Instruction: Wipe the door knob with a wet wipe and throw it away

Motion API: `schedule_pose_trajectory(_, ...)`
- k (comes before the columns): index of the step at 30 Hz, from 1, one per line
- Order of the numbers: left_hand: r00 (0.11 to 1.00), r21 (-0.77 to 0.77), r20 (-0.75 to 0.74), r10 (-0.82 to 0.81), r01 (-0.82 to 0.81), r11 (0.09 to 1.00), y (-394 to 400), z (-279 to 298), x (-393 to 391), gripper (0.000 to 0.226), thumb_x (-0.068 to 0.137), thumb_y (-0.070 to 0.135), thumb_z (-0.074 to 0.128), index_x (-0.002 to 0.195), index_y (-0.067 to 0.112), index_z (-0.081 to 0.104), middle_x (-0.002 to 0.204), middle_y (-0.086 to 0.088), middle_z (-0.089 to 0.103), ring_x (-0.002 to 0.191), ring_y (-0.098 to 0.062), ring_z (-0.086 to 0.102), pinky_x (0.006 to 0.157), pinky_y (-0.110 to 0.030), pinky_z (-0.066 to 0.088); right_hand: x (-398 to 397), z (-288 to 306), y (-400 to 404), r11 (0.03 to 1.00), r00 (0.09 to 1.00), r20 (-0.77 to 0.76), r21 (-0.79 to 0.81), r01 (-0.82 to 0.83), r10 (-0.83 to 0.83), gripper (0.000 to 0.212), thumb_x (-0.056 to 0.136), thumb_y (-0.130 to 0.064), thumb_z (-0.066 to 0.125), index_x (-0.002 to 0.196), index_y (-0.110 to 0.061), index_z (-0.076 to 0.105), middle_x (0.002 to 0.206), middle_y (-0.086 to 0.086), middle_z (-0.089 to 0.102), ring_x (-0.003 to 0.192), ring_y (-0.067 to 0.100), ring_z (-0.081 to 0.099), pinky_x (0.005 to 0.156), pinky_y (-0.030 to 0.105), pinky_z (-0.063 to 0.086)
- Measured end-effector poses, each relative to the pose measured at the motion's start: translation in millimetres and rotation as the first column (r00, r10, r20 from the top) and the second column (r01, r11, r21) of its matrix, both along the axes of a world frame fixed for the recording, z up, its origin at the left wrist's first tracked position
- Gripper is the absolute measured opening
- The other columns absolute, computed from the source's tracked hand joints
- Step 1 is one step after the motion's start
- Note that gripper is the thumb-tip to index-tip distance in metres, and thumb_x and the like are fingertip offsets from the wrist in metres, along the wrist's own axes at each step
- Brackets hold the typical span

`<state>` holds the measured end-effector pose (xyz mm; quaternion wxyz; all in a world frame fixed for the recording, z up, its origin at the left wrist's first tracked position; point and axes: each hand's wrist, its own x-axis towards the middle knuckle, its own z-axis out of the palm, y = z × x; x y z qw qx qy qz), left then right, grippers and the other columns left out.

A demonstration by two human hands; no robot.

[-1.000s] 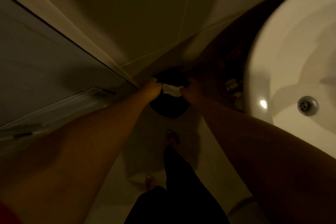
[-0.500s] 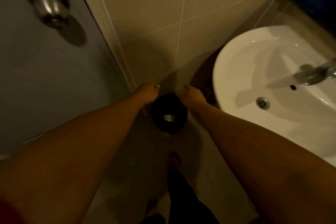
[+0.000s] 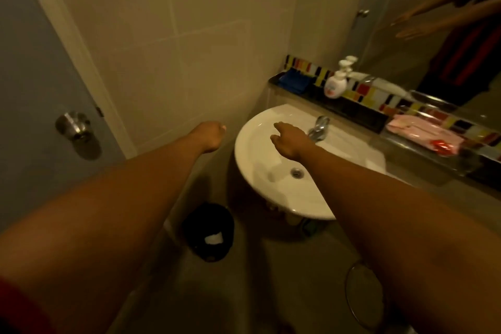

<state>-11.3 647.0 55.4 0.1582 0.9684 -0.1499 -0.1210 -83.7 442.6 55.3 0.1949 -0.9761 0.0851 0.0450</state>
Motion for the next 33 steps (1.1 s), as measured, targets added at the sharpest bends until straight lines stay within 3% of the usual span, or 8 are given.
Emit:
schedule_pose_trajectory(6, 0.981, -0.035, 0.058, -0.187, 0.189, 0.981, -119, 55, -25, 0.048, 0.106, 0.027, 0.025, 0.137, -0.001, 0.050, 0.145, -0.023, 0.047, 0.132, -0.037, 0.046, 0.109, -0.039, 0.036, -57, 50, -100, 0.970, 0.965, 0.097, 0.025, 0.243, -0.245, 0.047, 0.098, -0.026, 0.044, 0.142, -0.010, 0.042, 0.151, 0.015, 0.041, 0.136, 0.033, 0.042, 0.108, 0.040, 0.036)
schedule_pose_trajectory(9, 0.960, -0.063, 0.072, -0.271, 0.275, 0.959, -184, 74, -43, 0.046, 0.106, 0.023, 0.026, 0.136, -0.003, 0.050, 0.143, -0.023, 0.047, 0.130, -0.037, 0.046, 0.107, -0.041, 0.036, -93, 67, -150, 0.944, 0.939, 0.105, -0.003, 0.329, -0.327, 0.053, 0.099, -0.025, 0.045, 0.148, -0.010, 0.034, 0.157, 0.012, 0.033, 0.144, 0.031, 0.033, 0.114, 0.040, 0.030)
schedule_pose_trajectory(14, 0.909, -0.166, 0.092, -0.406, 0.416, 0.894, -287, 101, -78, 0.045, 0.106, 0.023, 0.027, 0.132, -0.003, 0.052, 0.138, -0.025, 0.052, 0.125, -0.038, 0.050, 0.102, -0.039, 0.040, -144, 85, -235, 0.869, 0.857, 0.157, 0.026, 0.494, -0.491, 0.046, 0.096, -0.023, 0.051, 0.141, -0.013, 0.045, 0.143, 0.014, 0.051, 0.129, 0.033, 0.049, 0.103, 0.041, 0.041)
schedule_pose_trajectory(17, 0.885, -0.187, 0.094, -0.455, 0.465, 0.865, -338, 110, -91, 0.040, 0.105, 0.015, 0.031, 0.130, -0.005, 0.054, 0.137, -0.025, 0.053, 0.125, -0.037, 0.051, 0.102, -0.040, 0.040, -160, 90, -281, 0.841, 0.828, 0.167, 0.010, 0.541, -0.535, 0.047, 0.096, -0.021, 0.052, 0.142, -0.012, 0.043, 0.143, 0.015, 0.051, 0.128, 0.033, 0.050, 0.101, 0.041, 0.043)
schedule_pose_trajectory(23, 0.874, -0.192, 0.111, -0.472, 0.485, 0.853, -426, 110, -98, 0.041, 0.105, 0.020, 0.032, 0.136, 0.000, 0.051, 0.141, -0.021, 0.051, 0.128, -0.033, 0.049, 0.106, -0.039, 0.038, -173, 85, -361, 0.814, 0.797, 0.189, 0.023, 0.580, -0.574, 0.047, 0.096, -0.015, 0.051, 0.142, -0.010, 0.043, 0.145, 0.015, 0.049, 0.129, 0.033, 0.050, 0.102, 0.040, 0.043)
schedule_pose_trajectory(26, 0.857, -0.178, 0.127, -0.500, 0.515, 0.838, -464, 99, -92, 0.037, 0.104, 0.021, 0.035, 0.129, 0.003, 0.056, 0.133, -0.020, 0.056, 0.120, -0.032, 0.054, 0.100, -0.039, 0.042, -174, 73, -397, 0.820, 0.808, 0.166, 0.000, 0.573, -0.565, 0.050, 0.096, -0.017, 0.053, 0.144, -0.011, 0.040, 0.147, 0.014, 0.047, 0.131, 0.032, 0.048, 0.105, 0.042, 0.044)
schedule_pose_trajectory(31, 0.823, -0.145, 0.098, -0.559, 0.568, 0.810, -518, 71, -77, 0.034, 0.103, 0.023, 0.037, 0.124, 0.007, 0.058, 0.126, -0.018, 0.061, 0.113, -0.030, 0.058, 0.095, -0.039, 0.046, -155, 53, -449, 0.822, 0.814, 0.114, 0.057, 0.567, -0.569, 0.042, 0.095, -0.014, 0.053, 0.137, -0.013, 0.048, 0.130, 0.013, 0.059, 0.111, 0.027, 0.060, 0.089, 0.038, 0.053)
schedule_pose_trajectory(33, 0.811, -0.095, 0.106, -0.576, 0.584, 0.806, -535, 60, -65, 0.036, 0.103, 0.022, 0.037, 0.130, 0.007, 0.056, 0.131, -0.017, 0.059, 0.118, -0.031, 0.056, 0.098, -0.040, 0.044, -141, 43, -465, 0.825, 0.819, 0.098, 0.068, 0.561, -0.565, 0.042, 0.095, -0.013, 0.051, 0.137, -0.012, 0.047, 0.130, 0.014, 0.059, 0.111, 0.028, 0.060, 0.092, 0.040, 0.053)
